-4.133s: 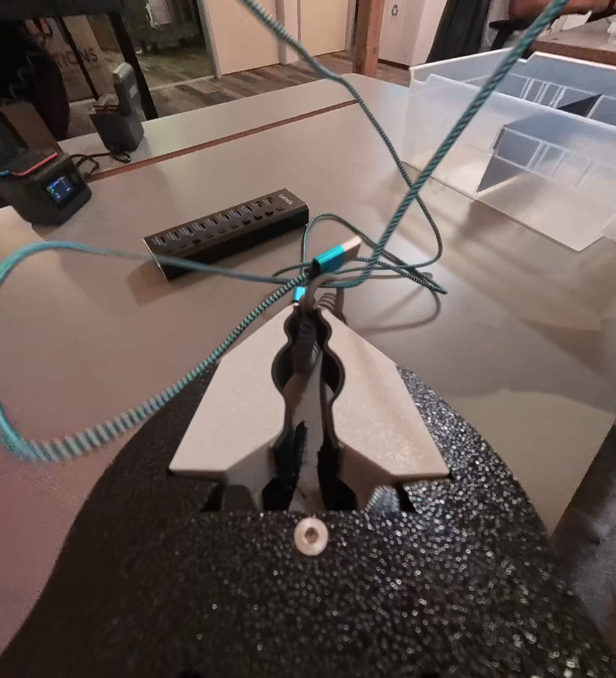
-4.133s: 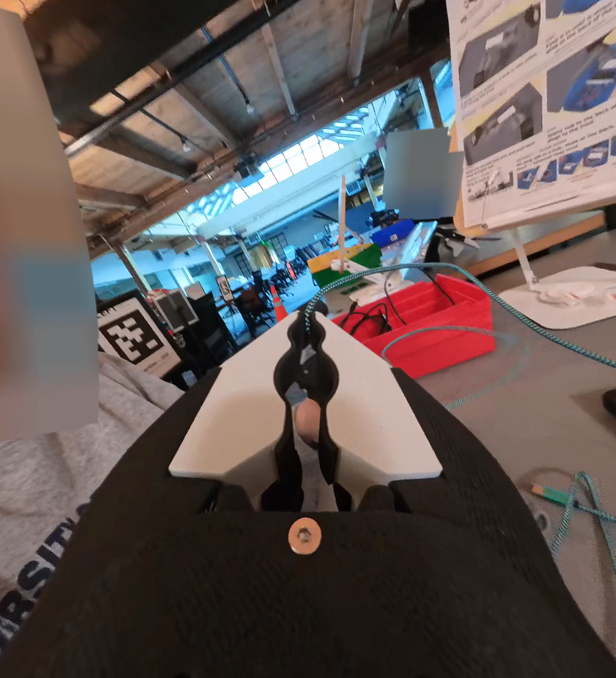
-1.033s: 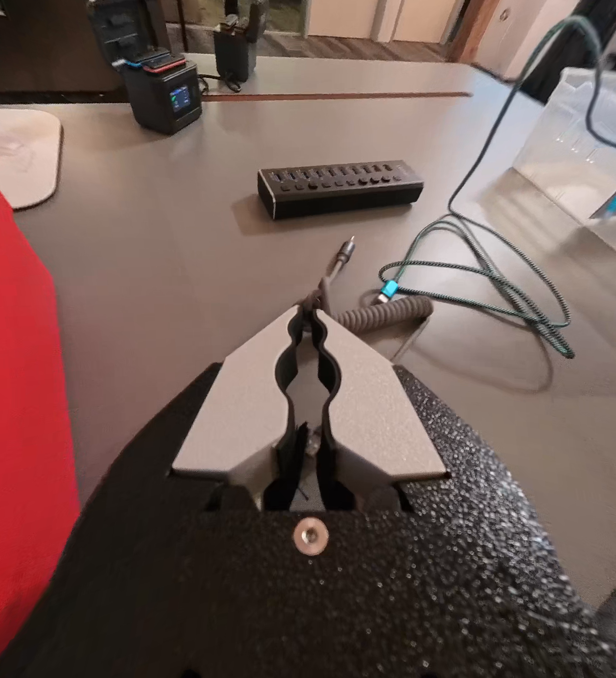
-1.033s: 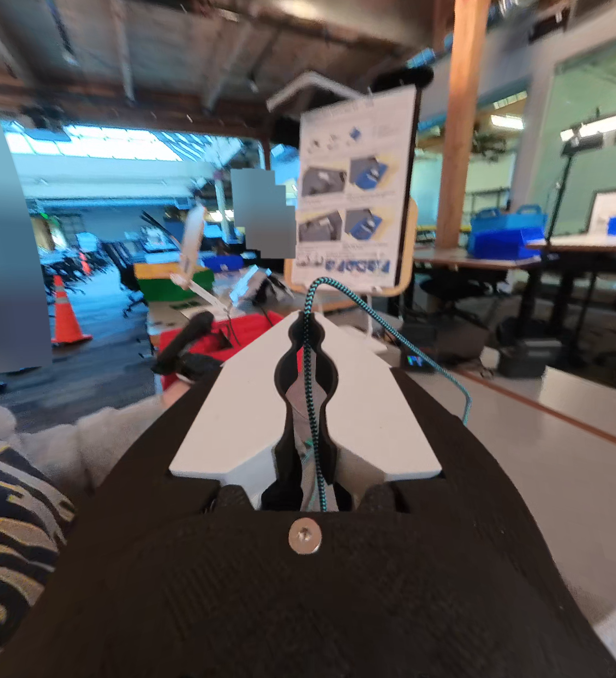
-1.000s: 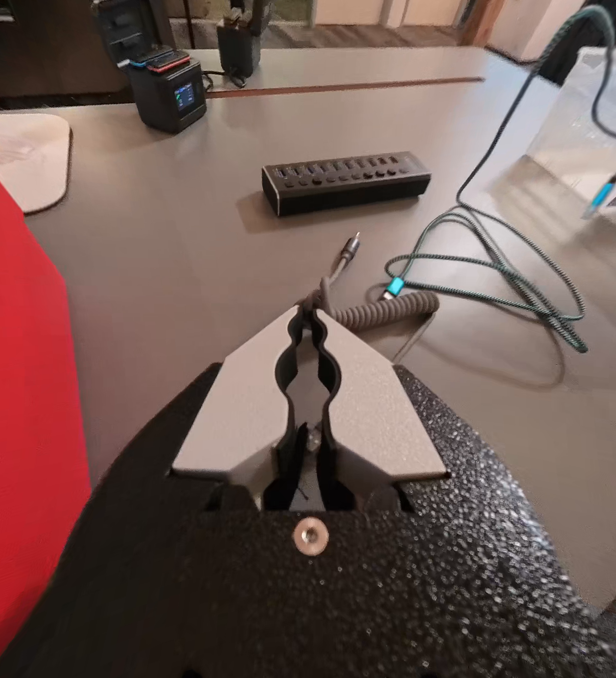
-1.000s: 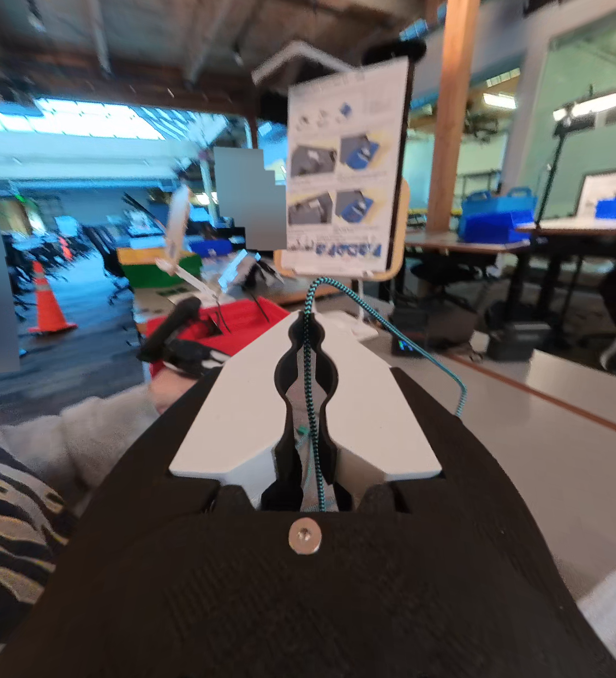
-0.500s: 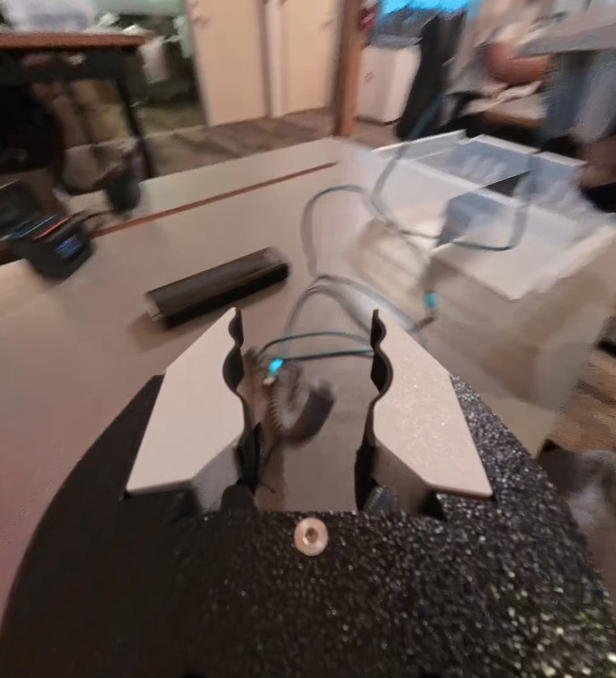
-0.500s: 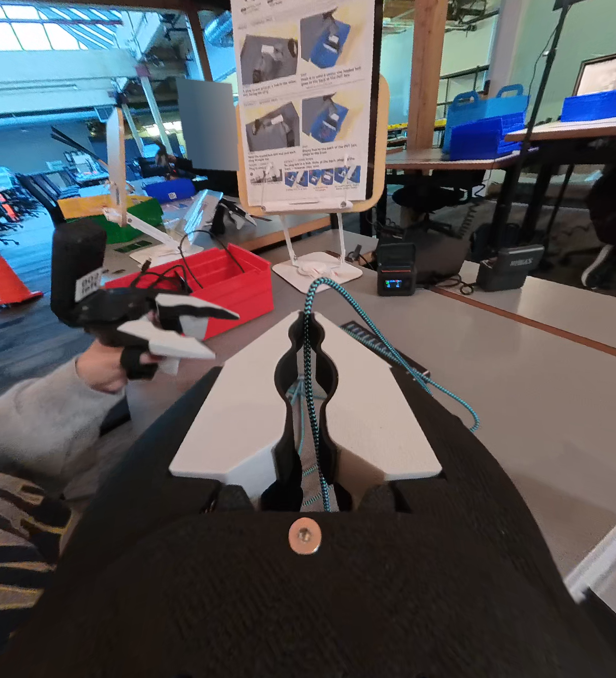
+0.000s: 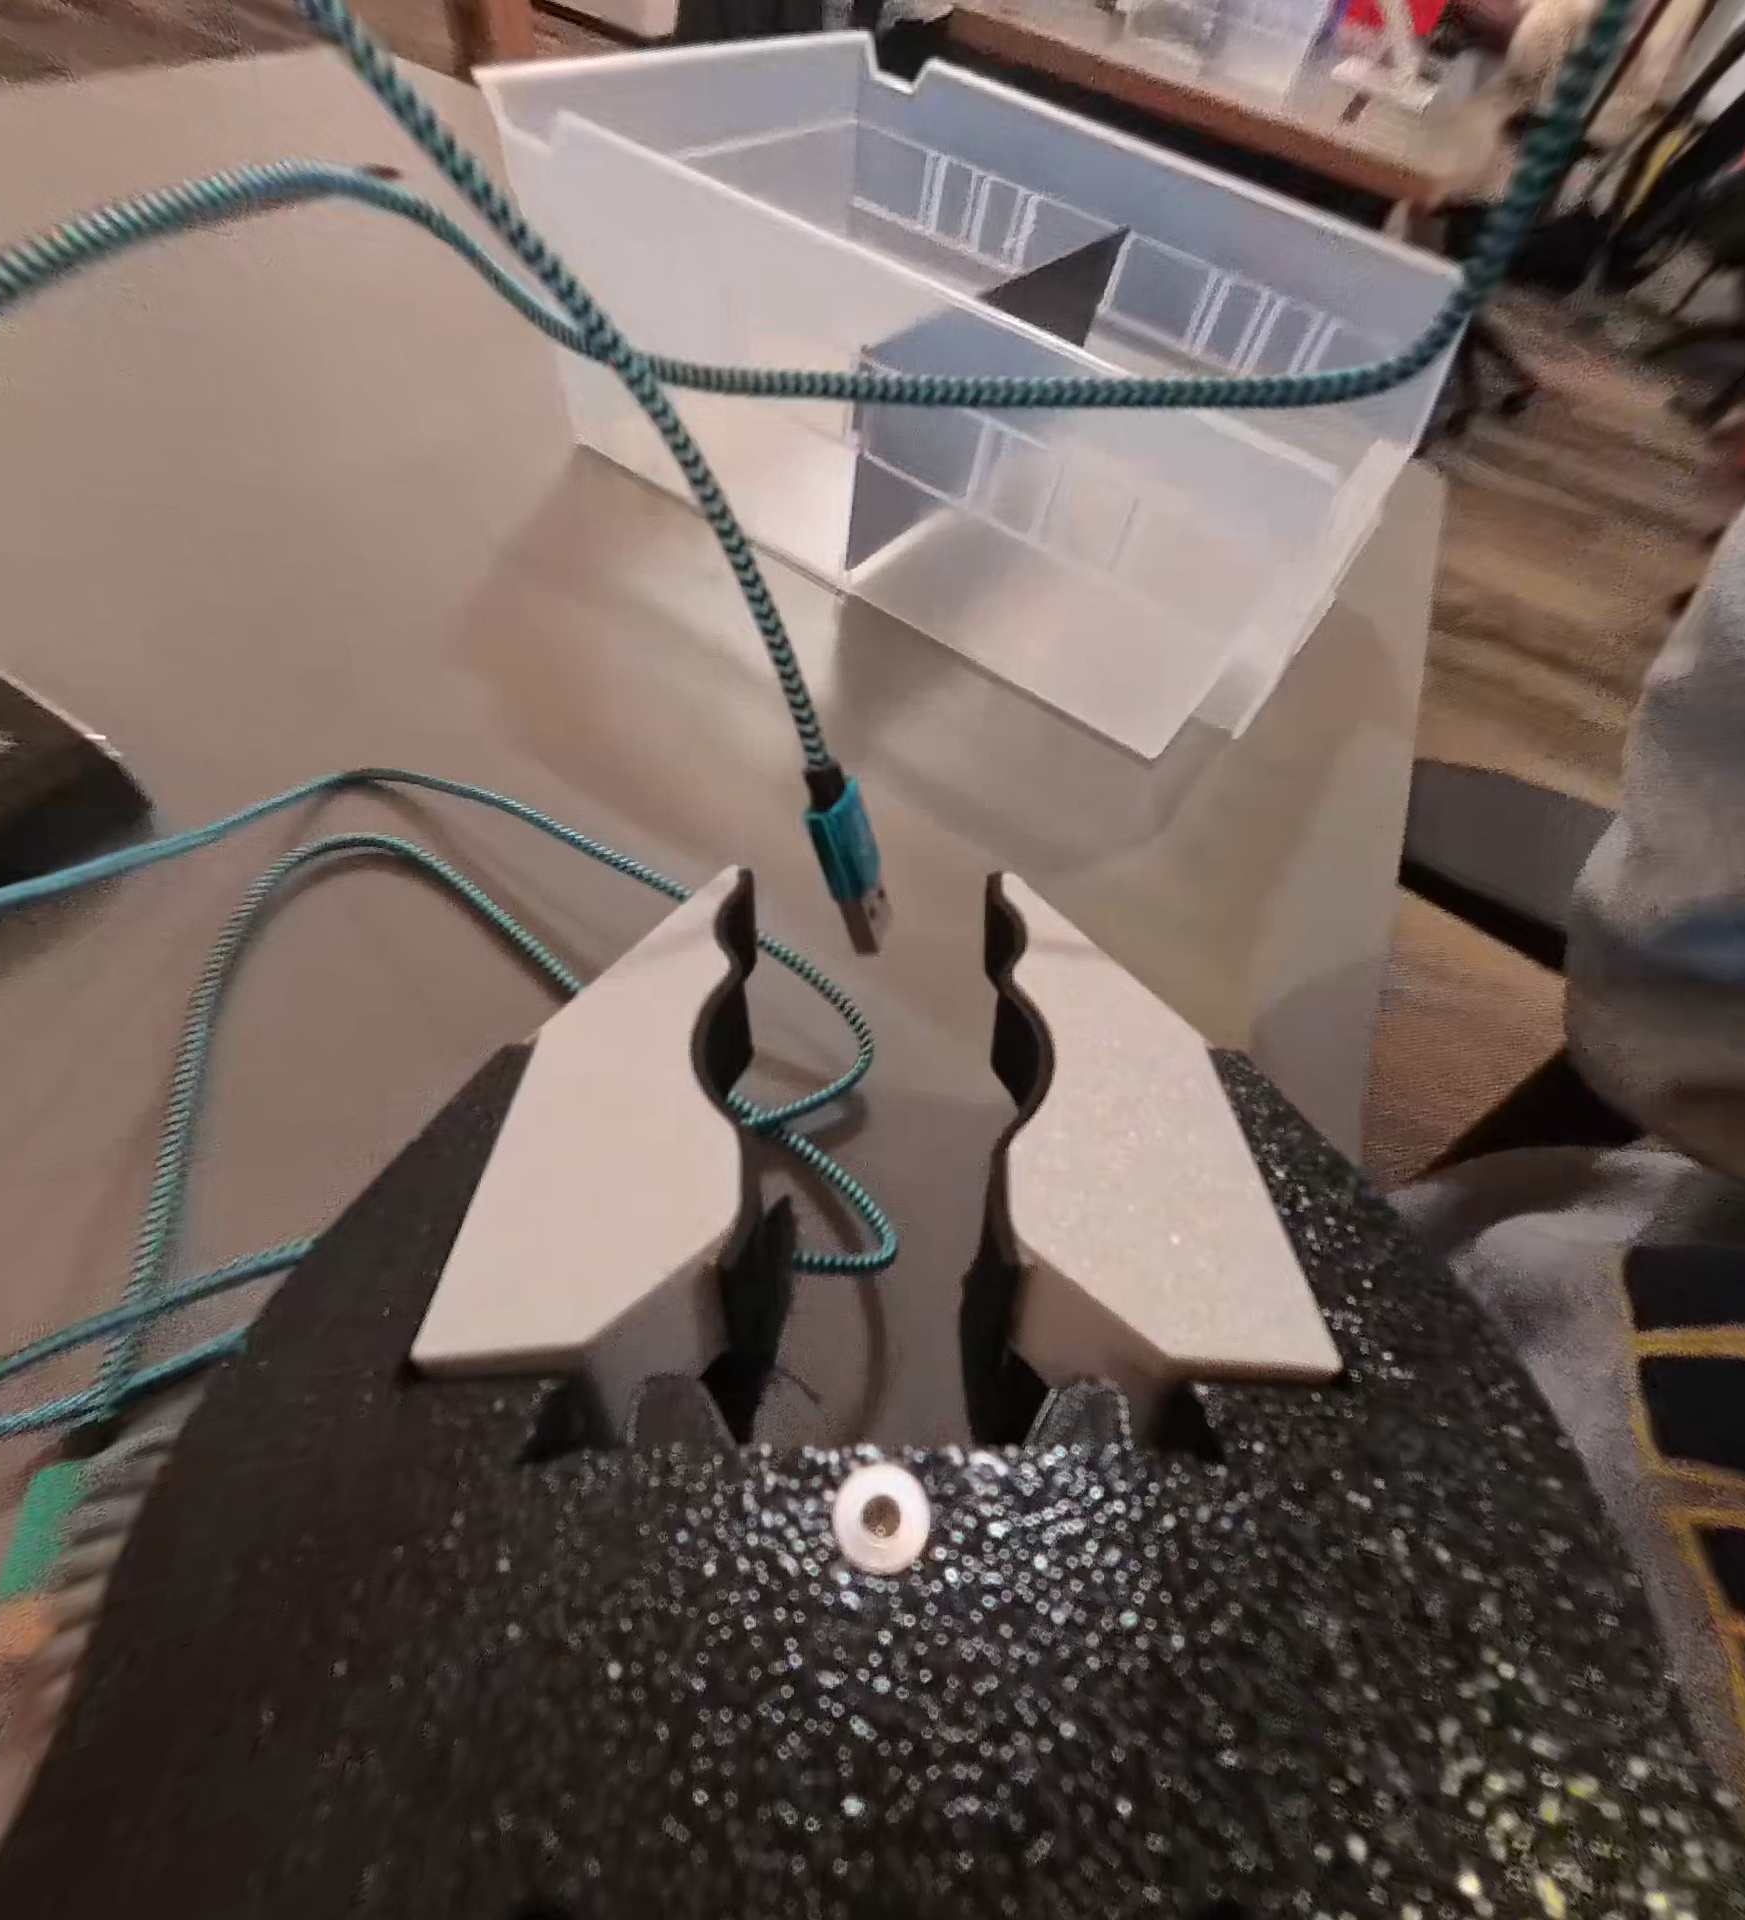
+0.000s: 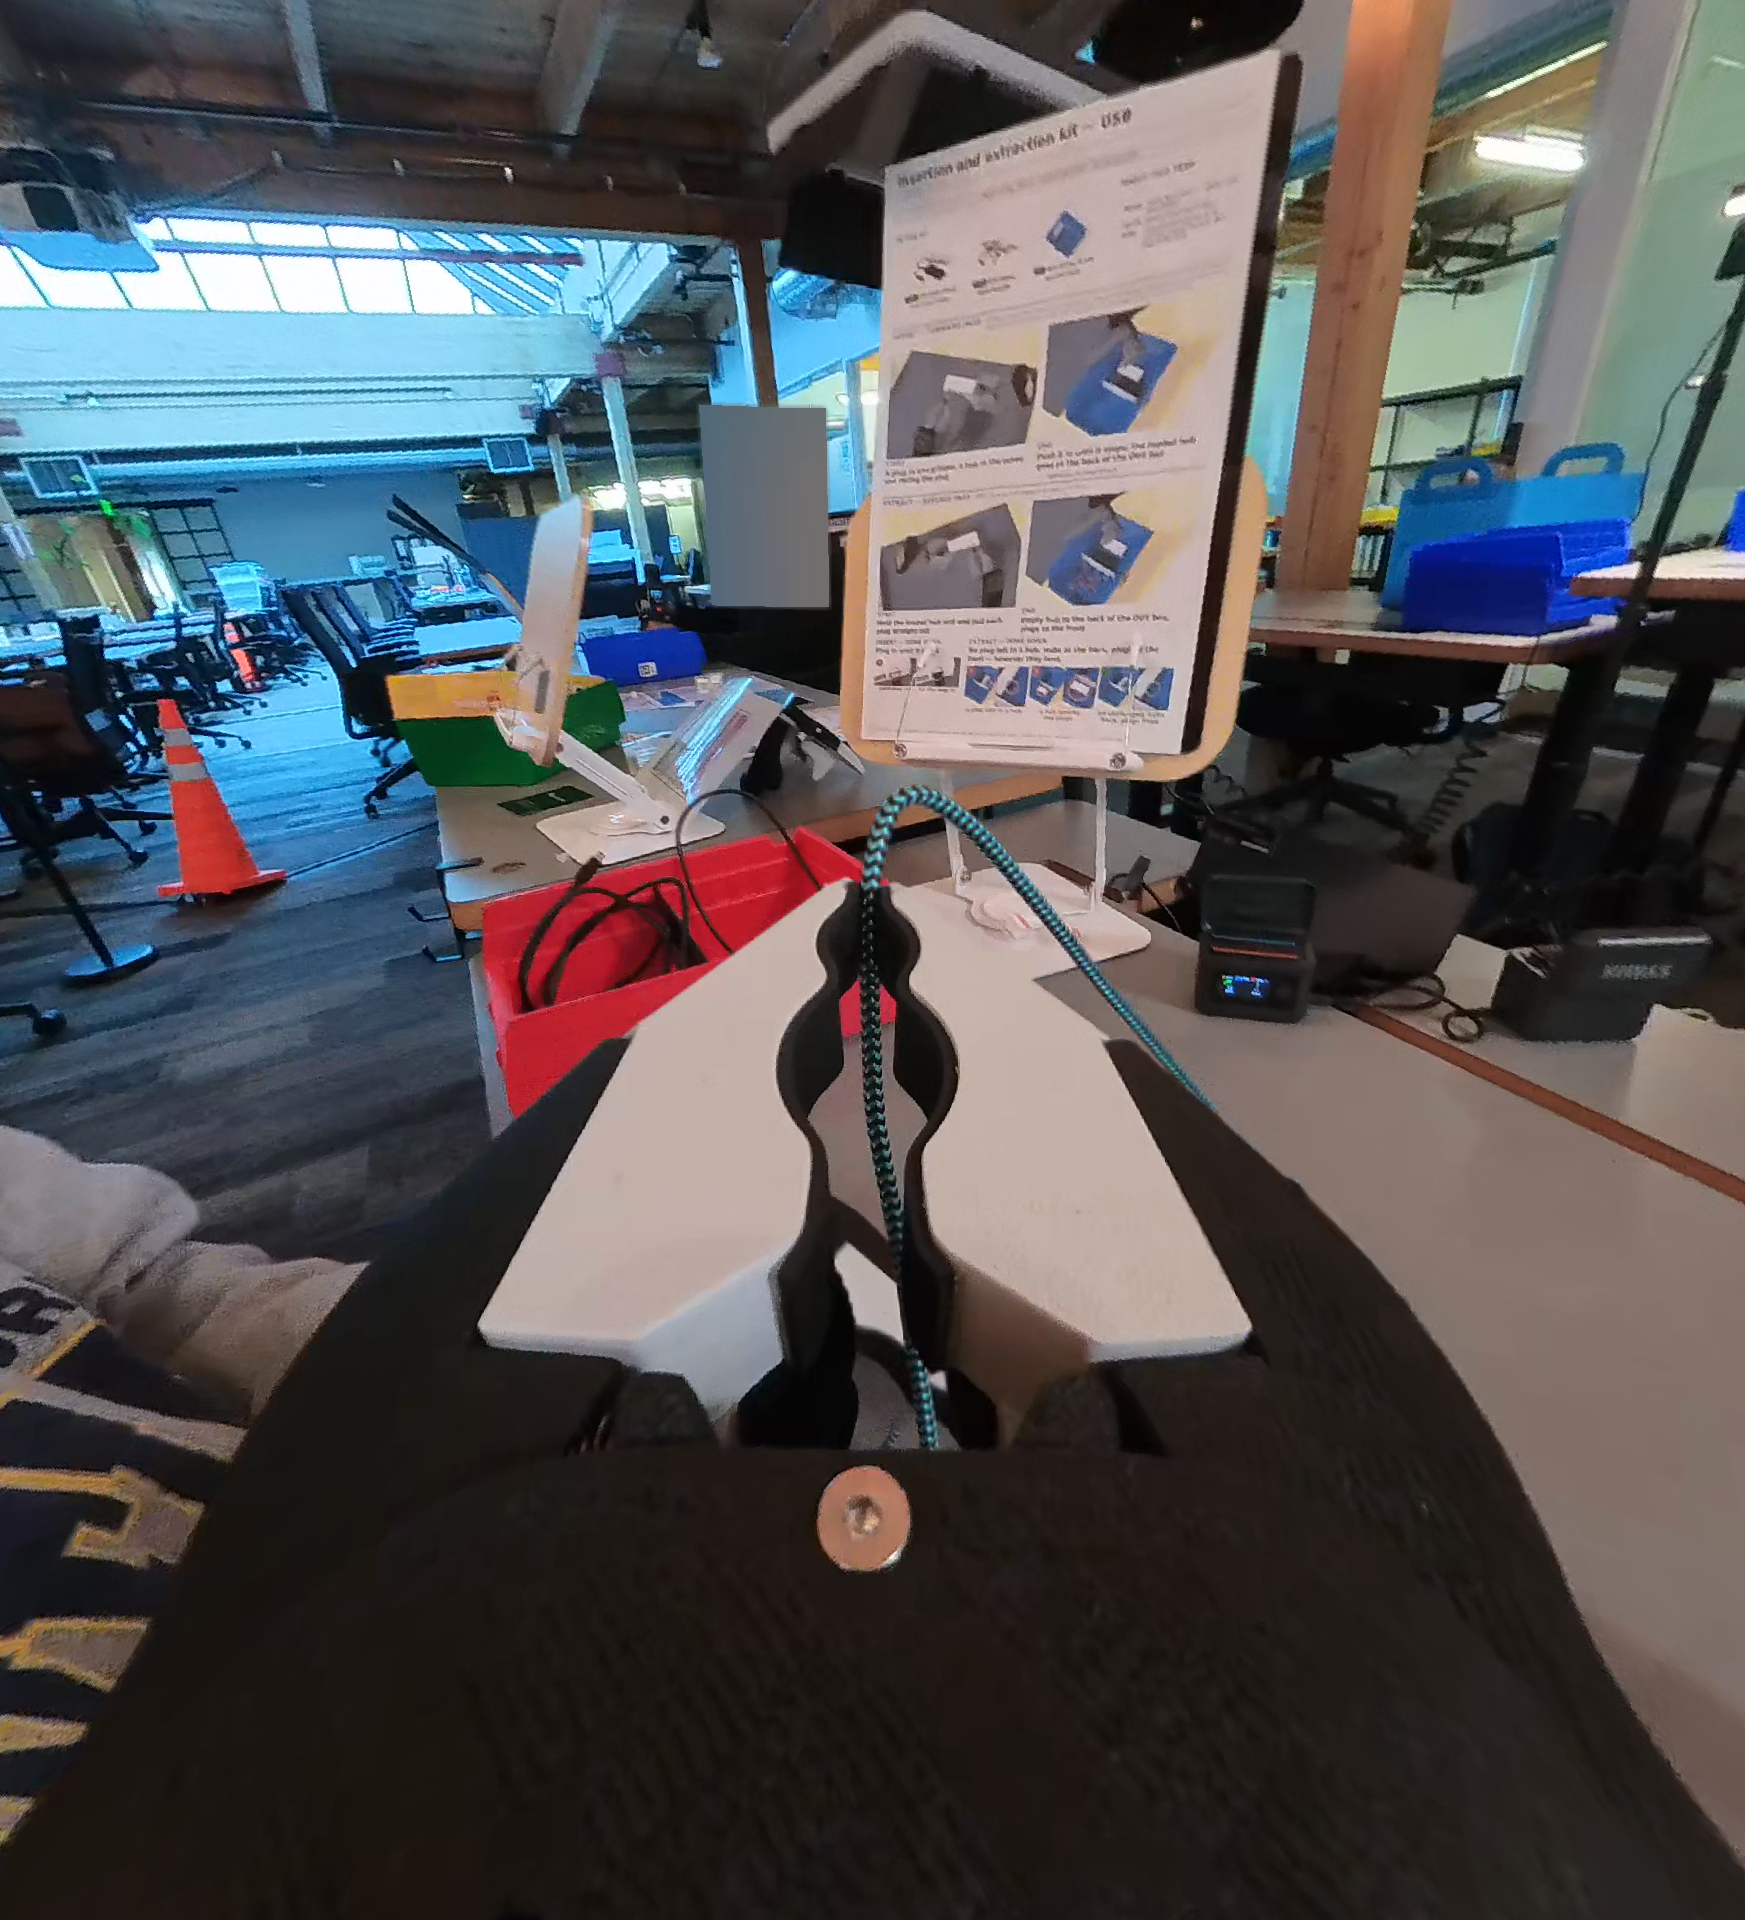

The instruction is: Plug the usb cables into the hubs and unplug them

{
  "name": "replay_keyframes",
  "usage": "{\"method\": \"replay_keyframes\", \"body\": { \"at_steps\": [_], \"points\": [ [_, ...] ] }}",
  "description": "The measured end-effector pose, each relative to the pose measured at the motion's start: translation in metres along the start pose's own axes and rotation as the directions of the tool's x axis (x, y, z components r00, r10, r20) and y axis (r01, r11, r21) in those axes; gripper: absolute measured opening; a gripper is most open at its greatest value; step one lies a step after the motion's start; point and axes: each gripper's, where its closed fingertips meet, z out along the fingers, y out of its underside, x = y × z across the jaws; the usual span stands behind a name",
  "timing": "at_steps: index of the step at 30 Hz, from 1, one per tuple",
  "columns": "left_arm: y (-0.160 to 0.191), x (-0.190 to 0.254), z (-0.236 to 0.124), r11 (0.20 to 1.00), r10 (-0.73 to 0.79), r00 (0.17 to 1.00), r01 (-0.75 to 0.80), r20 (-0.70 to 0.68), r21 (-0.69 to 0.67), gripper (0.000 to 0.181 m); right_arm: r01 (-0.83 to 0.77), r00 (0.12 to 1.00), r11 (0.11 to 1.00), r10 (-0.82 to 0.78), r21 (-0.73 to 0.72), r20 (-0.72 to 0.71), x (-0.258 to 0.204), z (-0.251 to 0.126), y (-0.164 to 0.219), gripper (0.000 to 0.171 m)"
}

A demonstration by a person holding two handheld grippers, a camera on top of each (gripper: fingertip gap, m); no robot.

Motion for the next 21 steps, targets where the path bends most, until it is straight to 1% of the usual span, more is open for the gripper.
{"method": "replay_keyframes", "body": {
  "at_steps": [1, 4, 6, 7, 10, 12, 15, 18, 20, 21],
  "points": [
    [-0.001, 0.002, 0.004, 0.999, -0.031, 0.999, 0.031, -0.031, 0.009, 0.035, 0.010, 1.000, 1.000, -0.010, 0.003, 0.000, -0.002, -0.001, -0.003, 0.000],
    [-0.004, 0.016, 0.007, 0.997, -0.070, 0.985, 0.076, -0.156, 0.034, 0.015, 0.035, 0.999, 0.999, -0.034, 0.011, -0.021, -0.002, -0.009, -0.009, 0.000],
    [-0.001, 0.019, 0.005, 0.997, -0.075, 0.980, 0.079, -0.183, 0.014, 0.002, 0.046, 0.996, 0.999, -0.045, 0.008, -0.071, 0.007, -0.017, -0.010, 0.000],
    [0.001, 0.017, 0.003, 0.998, -0.060, 0.984, 0.062, -0.166, 0.001, 0.002, 0.050, 0.993, 0.999, -0.050, -0.003, -0.109, 0.015, -0.022, -0.007, 0.000],
    [0.007, 0.002, -0.015, 0.999, 0.023, 0.998, -0.026, -0.057, -0.046, 0.001, 0.032, 0.966, 0.995, -0.056, -0.100, -0.253, 0.047, -0.041, 0.014, 0.000],
    [0.006, -0.016, -0.034, 0.989, 0.122, 0.991, -0.116, 0.063, -0.086, 0.001, -0.002, 0.963, 0.981, -0.049, -0.192, -0.264, 0.055, -0.050, 0.036, 0.001],
    [-0.001, -0.045, -0.072, 0.952, 0.288, 0.925, -0.250, 0.248, -0.174, 0.001, -0.003, 0.959, 0.948, -0.088, -0.317, -0.270, 0.056, -0.062, 0.063, 0.025],
    [-0.007, -0.068, -0.107, 0.910, 0.402, 0.840, -0.321, 0.365, -0.264, 0.001, 0.083, 0.926, 0.913, -0.219, -0.398, -0.307, 0.057, -0.069, 0.073, 0.042],
    [-0.006, -0.078, -0.124, 0.875, 0.470, 0.791, -0.356, 0.393, -0.329, 0.001, 0.202, 0.883, 0.898, -0.340, -0.392, -0.324, 0.051, -0.067, 0.062, 0.051],
    [-0.006, -0.083, -0.130, 0.860, 0.494, 0.768, -0.362, 0.407, -0.360, 0.001, 0.276, 0.862, 0.884, -0.401, -0.377, -0.311, 0.044, -0.064, 0.055, 0.055]
  ]
}}
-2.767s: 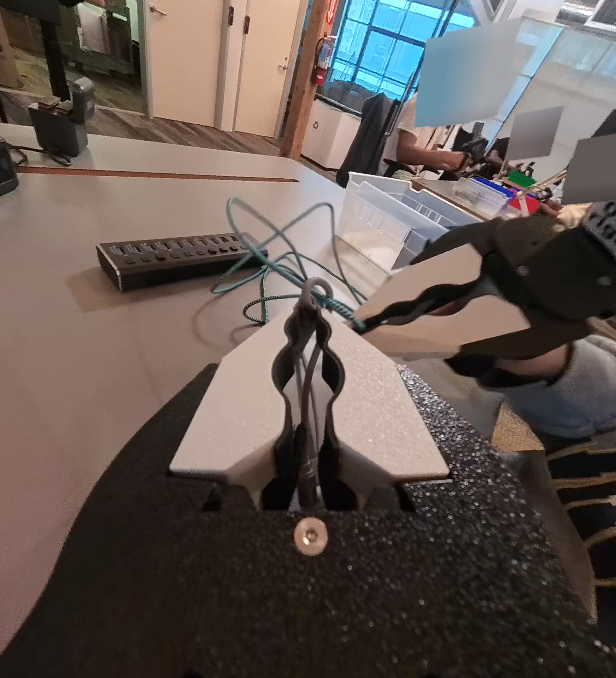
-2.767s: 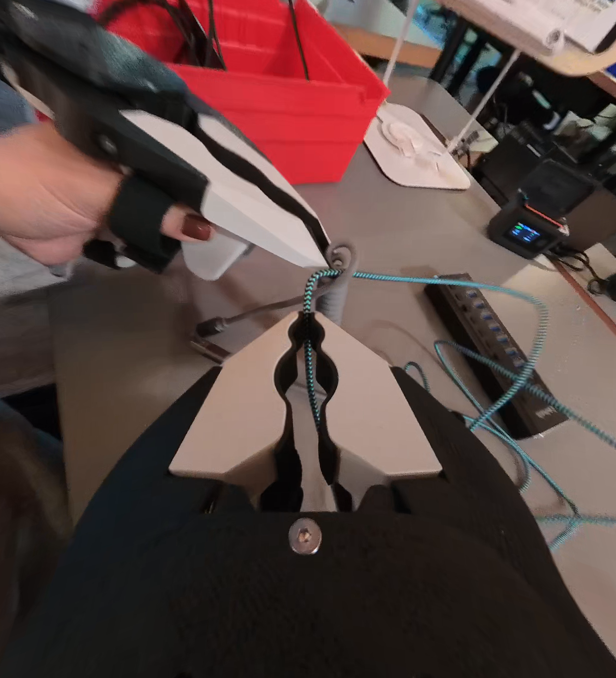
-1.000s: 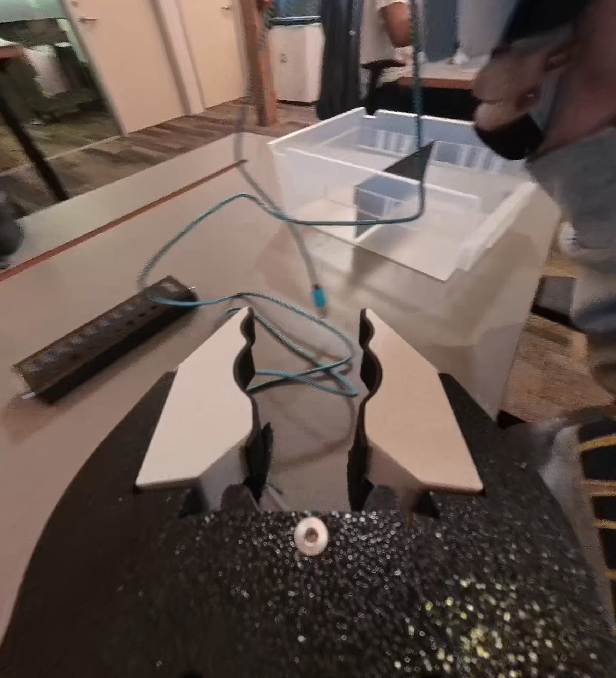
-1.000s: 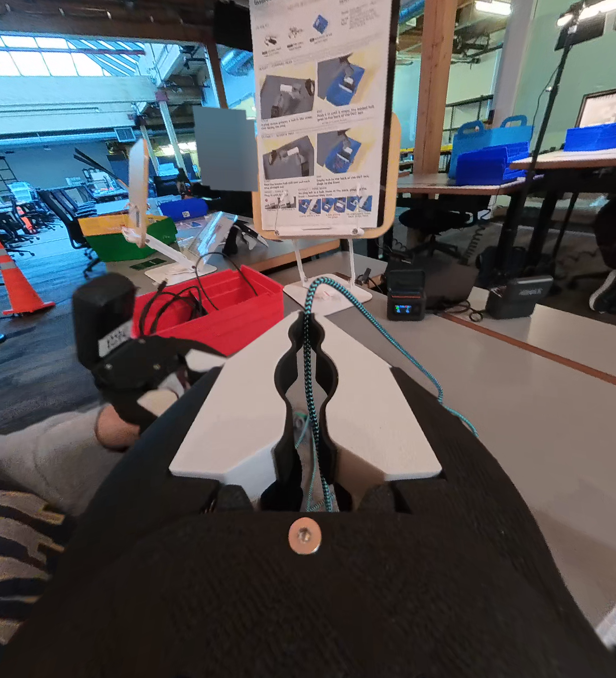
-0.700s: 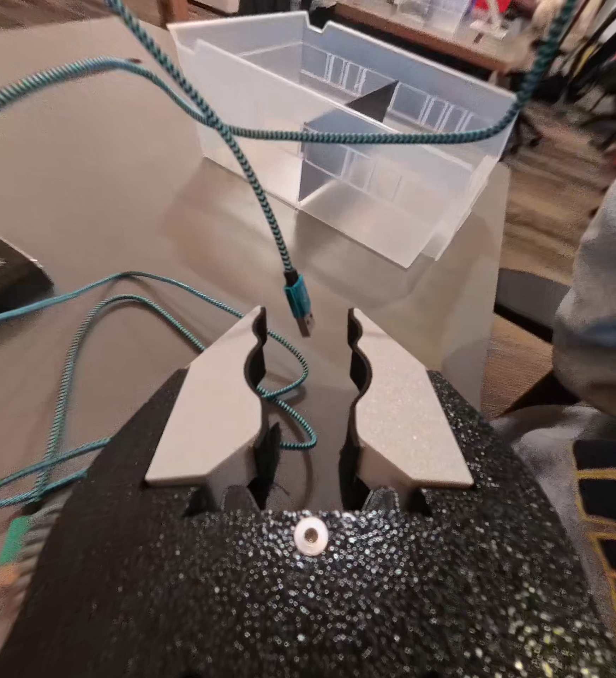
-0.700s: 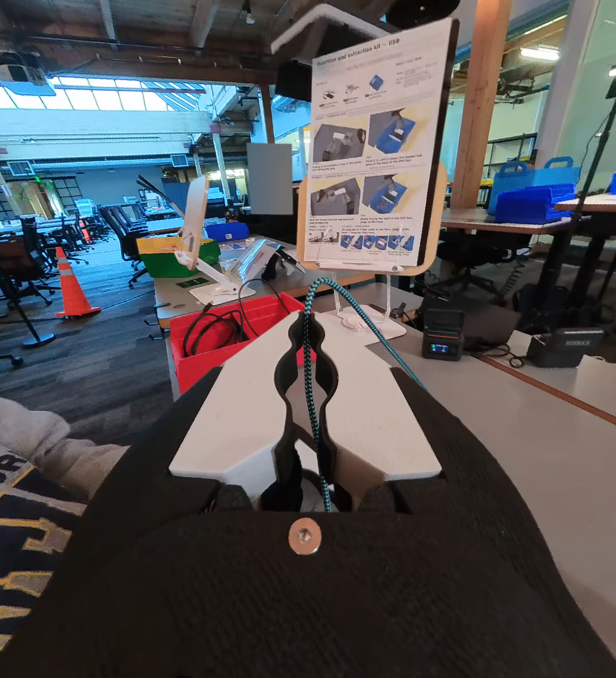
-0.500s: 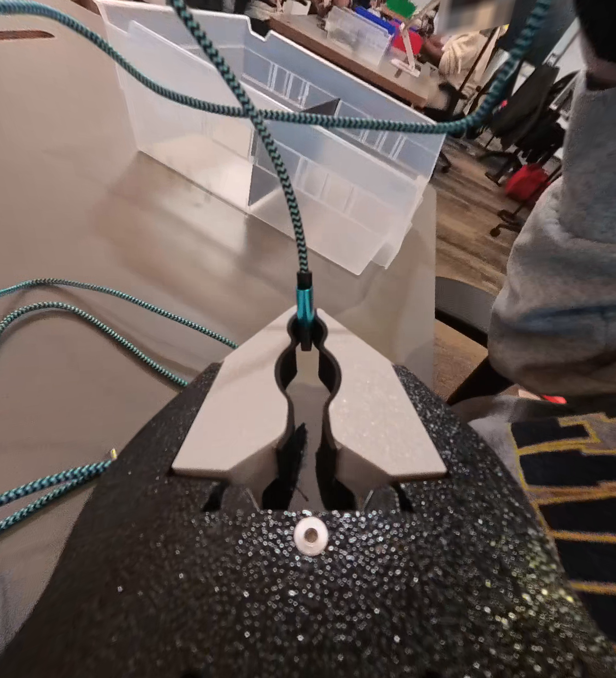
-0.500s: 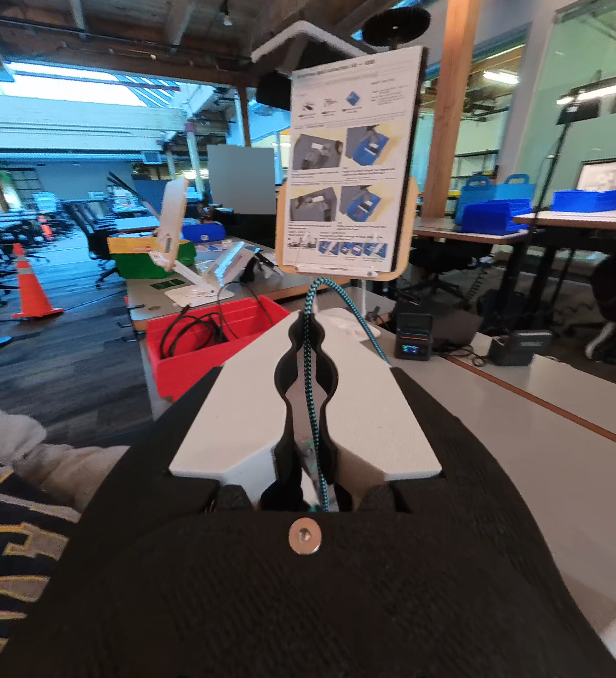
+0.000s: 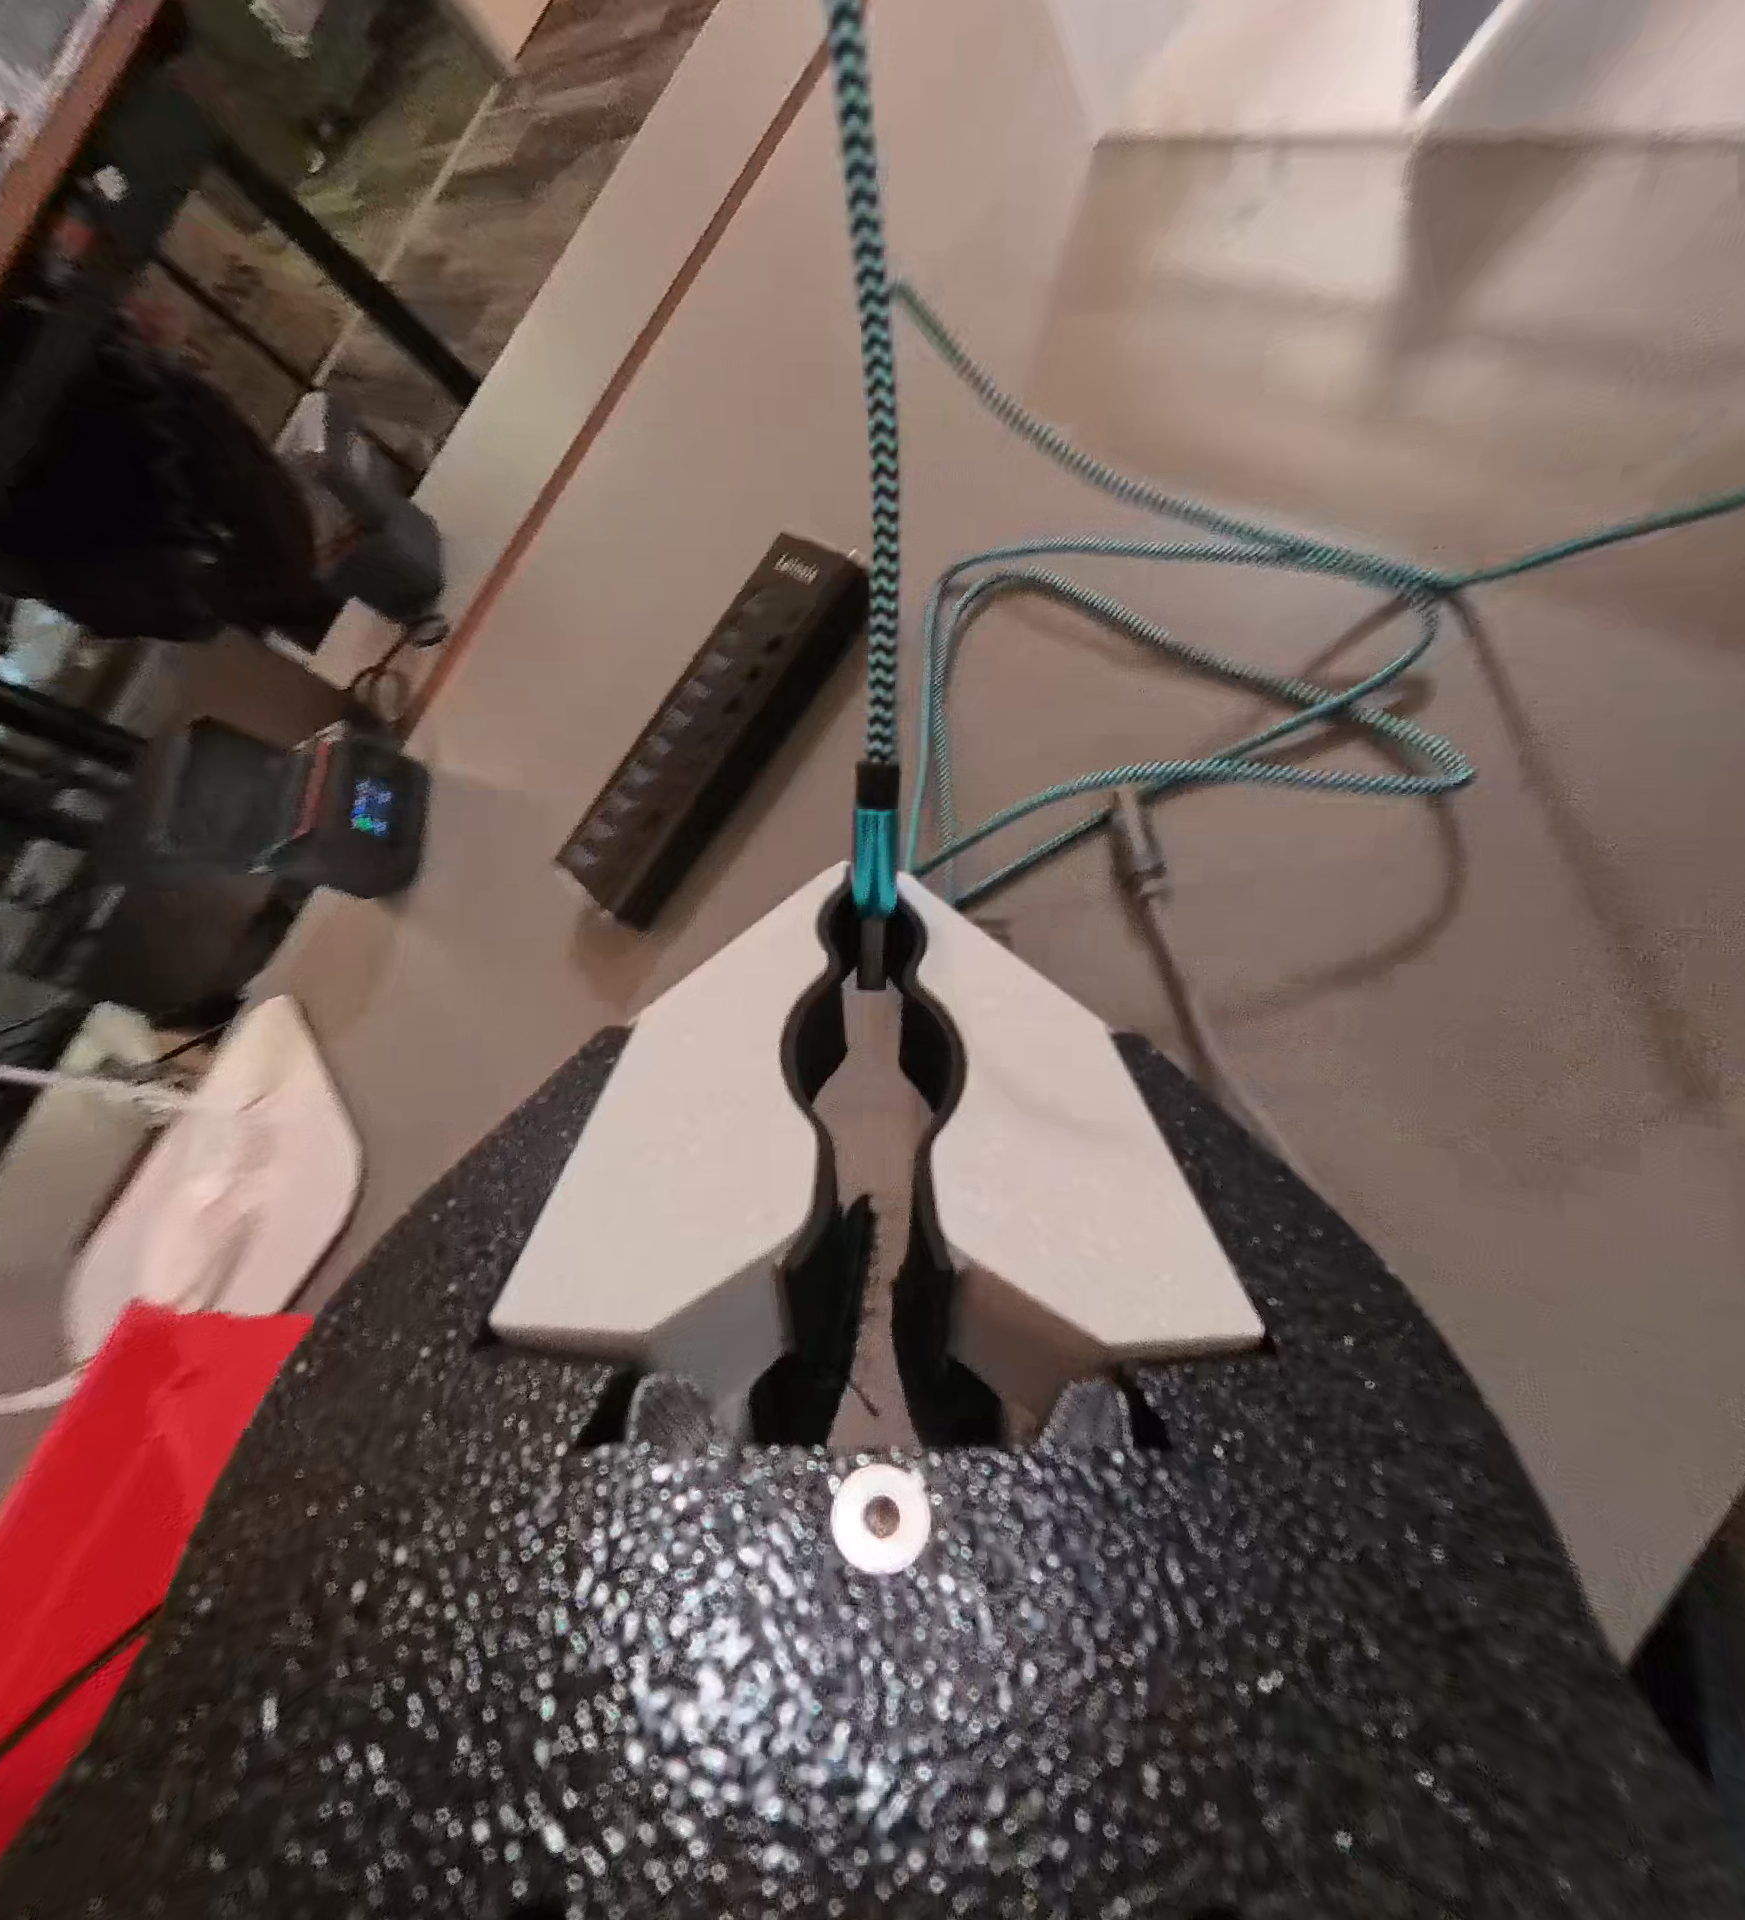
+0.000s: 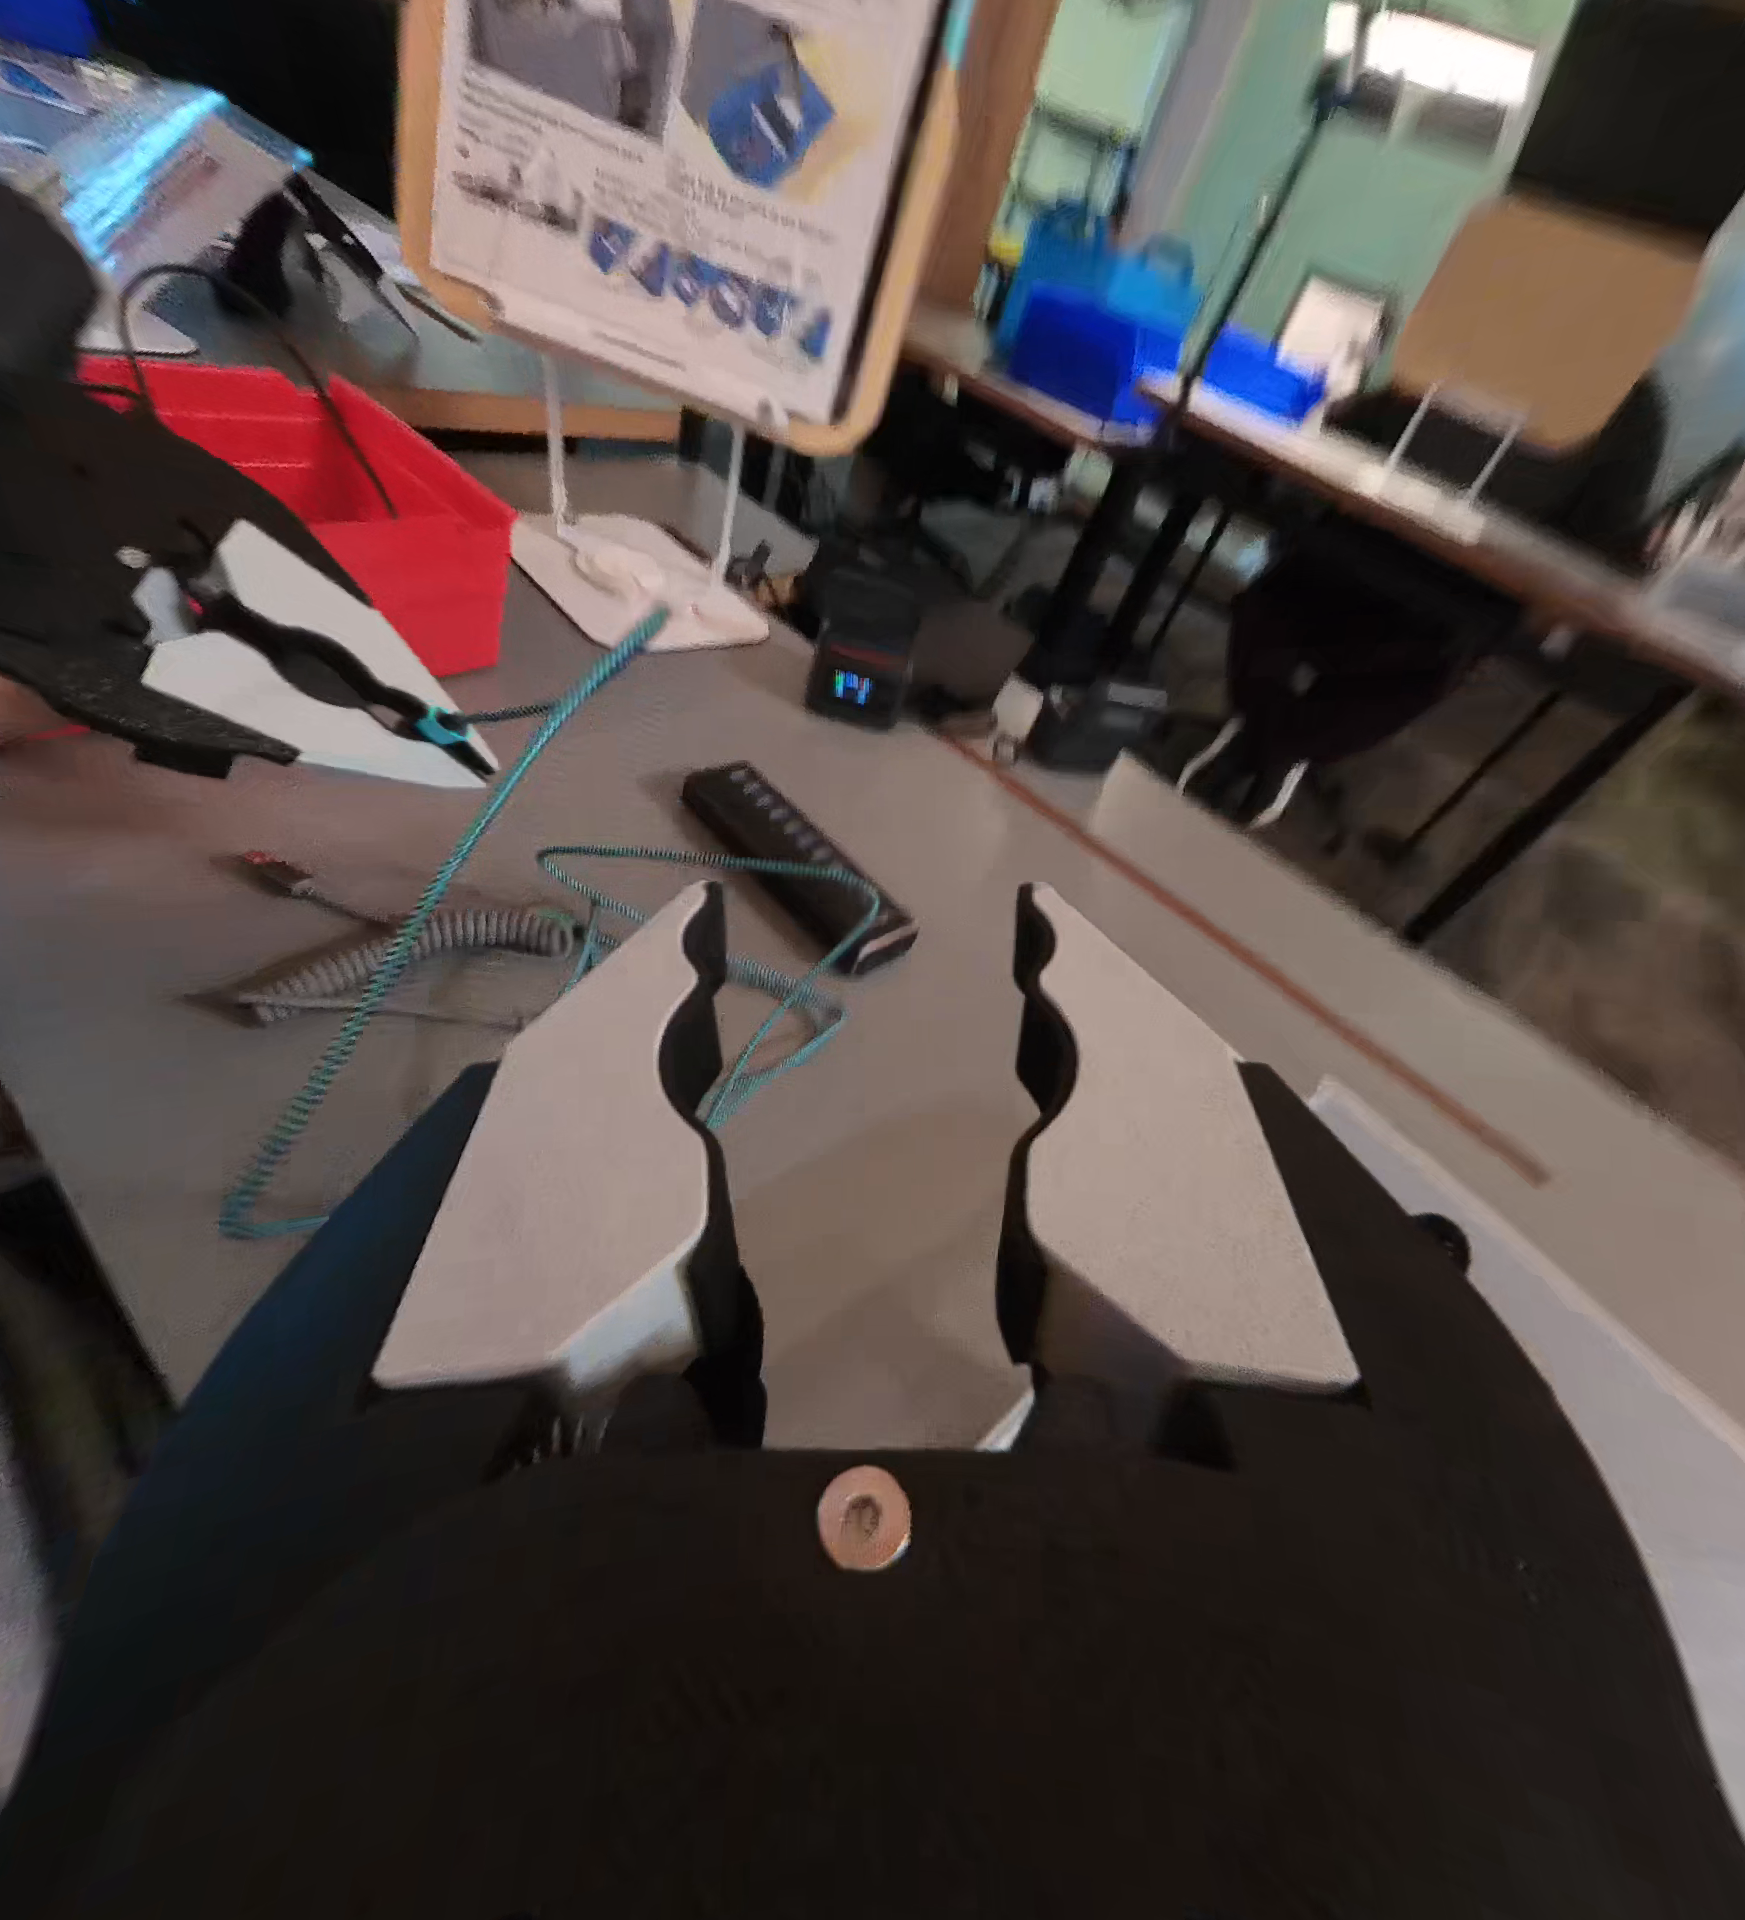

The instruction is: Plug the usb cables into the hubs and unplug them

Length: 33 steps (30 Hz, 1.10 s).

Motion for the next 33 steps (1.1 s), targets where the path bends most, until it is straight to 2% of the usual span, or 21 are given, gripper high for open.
{"method": "replay_keyframes", "body": {
  "at_steps": [2, 5, 8, 10, 13, 15, 18, 23, 27, 30, 33],
  "points": [
    [0.005, -0.004, -0.003, 0.996, 0.077, 0.997, -0.077, 0.009, -0.036, 0.001, 0.165, 0.985, 0.983, -0.168, 0.076, 0.044, -0.027, 0.002, -0.019, 0.060],
    [0.012, -0.006, -0.003, 0.960, 0.252, 0.967, -0.246, 0.030, -0.133, 0.001, 0.339, 0.909, 0.929, -0.364, 0.150, 0.203, -0.091, 0.018, -0.032, 0.060],
    [0.012, -0.008, -0.003, 0.896, 0.410, 0.910, -0.392, 0.053, -0.208, 0.001, 0.279, 0.875, 0.943, -0.327, 0.180, 0.356, -0.139, 0.035, -0.037, 0.059],
    [0.004, 0.003, -0.004, 0.873, 0.466, 0.885, -0.456, 0.020, -0.170, 0.001, 0.280, 0.876, 0.952, -0.307, 0.128, 0.372, -0.148, 0.054, -0.029, 0.055],
    [-0.009, 0.026, -0.009, 0.873, 0.484, 0.872, -0.487, -0.069, -0.037, 0.001, 0.383, 0.861, 0.923, -0.370, 0.034, 0.348, -0.146, 0.082, -0.002, 0.050],
    [-0.017, 0.043, -0.016, 0.903, 0.429, 0.887, -0.422, -0.171, 0.075, 0.001, 0.395, 0.845, 0.919, -0.368, 0.013, 0.388, -0.150, 0.089, 0.011, 0.046],
    [-0.029, 0.059, -0.033, 0.938, 0.326, 0.888, -0.261, -0.324, 0.228, 0.001, 0.343, 0.823, 0.938, -0.323, 0.043, 0.468, -0.159, 0.085, 0.014, 0.025],
    [-0.032, 0.066, -0.047, 0.948, 0.286, 0.851, -0.184, -0.441, 0.259, 0.001, 0.265, 0.774, 0.960, -0.269, 0.093, 0.573, -0.171, 0.074, 0.013, 0.006],
    [-0.035, 0.069, -0.045, 0.967, 0.210, 0.844, -0.104, -0.493, 0.234, 0.001, 0.154, 0.767, 0.987, -0.154, 0.053, 0.623, -0.168, 0.072, 0.016, 0.005],
    [-0.040, 0.067, -0.046, 0.958, 0.186, 0.858, -0.050, -0.479, 0.282, 0.002, -0.035, 0.730, 0.998, -0.004, 0.043, 0.684, -0.159, 0.068, 0.011, 0.005],
    [-0.054, 0.066, -0.058, 0.928, 0.121, 0.842, 0.091, -0.525, 0.361, 0.012, -0.166, 0.713, 0.975, 0.018, 0.145, 0.701, -0.143, 0.059, -0.001, 0.005]
  ]
}}
